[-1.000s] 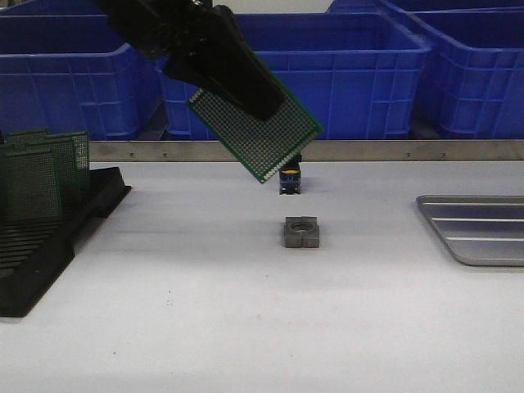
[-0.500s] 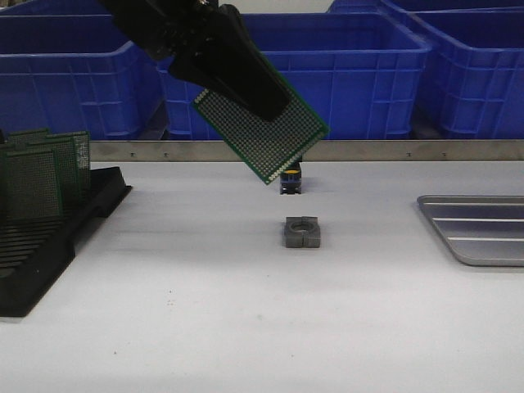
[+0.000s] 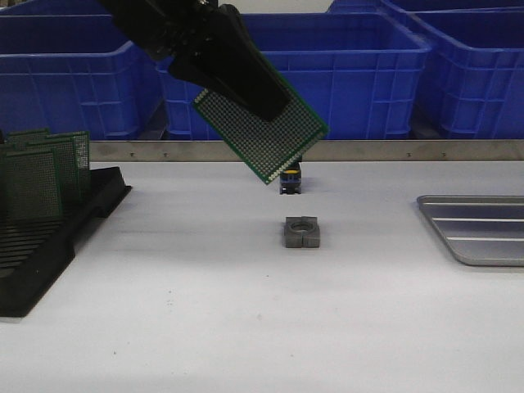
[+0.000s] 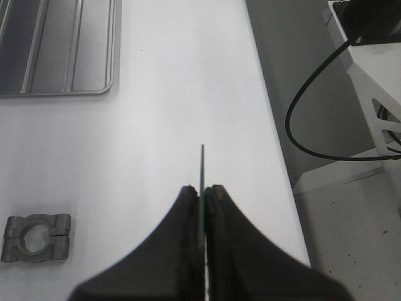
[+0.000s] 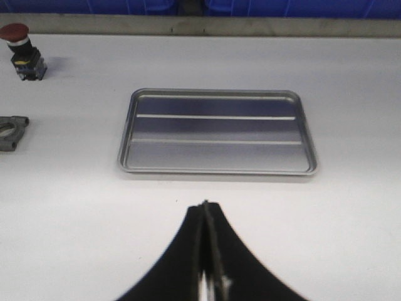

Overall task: Place circuit board on tray
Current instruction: 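Bring the right gripper to the board and grasp its lower edge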

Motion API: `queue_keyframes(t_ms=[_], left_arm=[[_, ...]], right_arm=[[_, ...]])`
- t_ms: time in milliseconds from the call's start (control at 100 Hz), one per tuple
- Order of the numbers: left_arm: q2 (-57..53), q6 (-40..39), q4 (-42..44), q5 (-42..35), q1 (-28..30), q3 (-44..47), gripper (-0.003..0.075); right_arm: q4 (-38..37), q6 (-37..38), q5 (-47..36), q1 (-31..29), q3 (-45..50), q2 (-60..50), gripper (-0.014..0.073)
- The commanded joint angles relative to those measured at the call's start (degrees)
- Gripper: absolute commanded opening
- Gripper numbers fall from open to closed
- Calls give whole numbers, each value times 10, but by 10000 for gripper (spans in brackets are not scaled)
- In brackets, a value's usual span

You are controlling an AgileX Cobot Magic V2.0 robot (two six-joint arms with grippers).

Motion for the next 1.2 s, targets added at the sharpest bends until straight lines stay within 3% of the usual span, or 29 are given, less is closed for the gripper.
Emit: queue_keyframes(t_ms=[0,60,230,320,540,780,1080,1190], left_arm=[[-25,-4,-41,33,-5,-16,-20],[-25,-4,-41,33,-5,-16,-20],[-25,-4,-41,33,-5,-16,-20],[-25,-4,-41,33,-5,-16,-20],[-25,-4,-42,33,-5,-16,-20],[-25,-4,-42,33,-5,-16,-20],[-25,-4,-43,33,-5,-16,-20],[-25,-4,-43,34,-5,-16,-20]], right_arm=[[41,-19,-21,6,-53,71,-68],[77,-57,-21,14,-72,112,8],[217,-194,-34,88,-120,213,370],[271,-275,-37,144,-143,256,456],[376,-480,-53,242,-201,361,454],[487,-705,-35,291,-259,467,454],[586,-781,34,294,-329,584,450],[588,-781,44,294,-340,611,366]])
